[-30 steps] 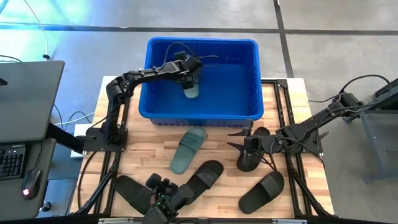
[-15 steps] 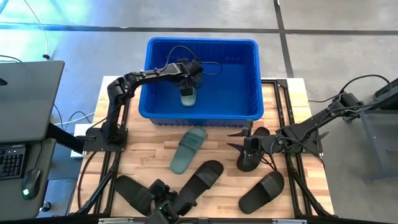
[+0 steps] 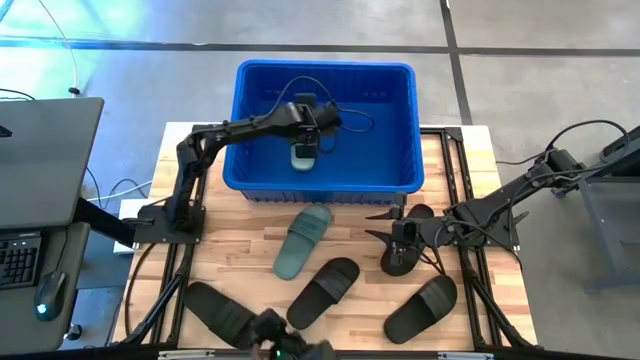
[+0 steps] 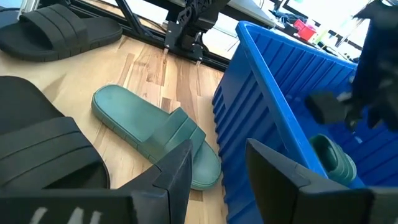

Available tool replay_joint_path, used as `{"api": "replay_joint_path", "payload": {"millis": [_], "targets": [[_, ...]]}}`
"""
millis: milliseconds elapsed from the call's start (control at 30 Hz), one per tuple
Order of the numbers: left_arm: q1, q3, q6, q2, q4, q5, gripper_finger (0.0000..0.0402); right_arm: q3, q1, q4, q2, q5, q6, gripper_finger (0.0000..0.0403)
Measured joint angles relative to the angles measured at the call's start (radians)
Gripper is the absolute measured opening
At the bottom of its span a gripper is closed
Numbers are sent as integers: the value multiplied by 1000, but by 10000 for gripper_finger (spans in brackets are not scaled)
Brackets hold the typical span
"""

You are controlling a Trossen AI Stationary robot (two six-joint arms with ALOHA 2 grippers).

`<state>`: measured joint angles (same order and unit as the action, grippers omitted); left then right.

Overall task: Pick and place slides into bin
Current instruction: Put the green slide into the blue bin

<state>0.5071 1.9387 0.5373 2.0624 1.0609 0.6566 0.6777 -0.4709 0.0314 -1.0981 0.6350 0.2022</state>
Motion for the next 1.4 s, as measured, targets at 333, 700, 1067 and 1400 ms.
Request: {"api": "replay_joint_path", "payload": {"millis": [333, 700, 1067, 1400], "targets": [[-203, 245, -67, -1, 346, 59, 151, 0, 0, -59, 0, 0, -71, 139], [-463, 312, -123, -20, 511, 2, 151, 0, 0, -144, 0, -73, -162, 139], [-681, 297, -135, -21, 509, -66, 151, 0, 0, -521, 0, -199, -693, 139], [-801, -18, -323, -291, 508, -43, 151, 0, 0, -520, 0, -265, -727, 139]]}}
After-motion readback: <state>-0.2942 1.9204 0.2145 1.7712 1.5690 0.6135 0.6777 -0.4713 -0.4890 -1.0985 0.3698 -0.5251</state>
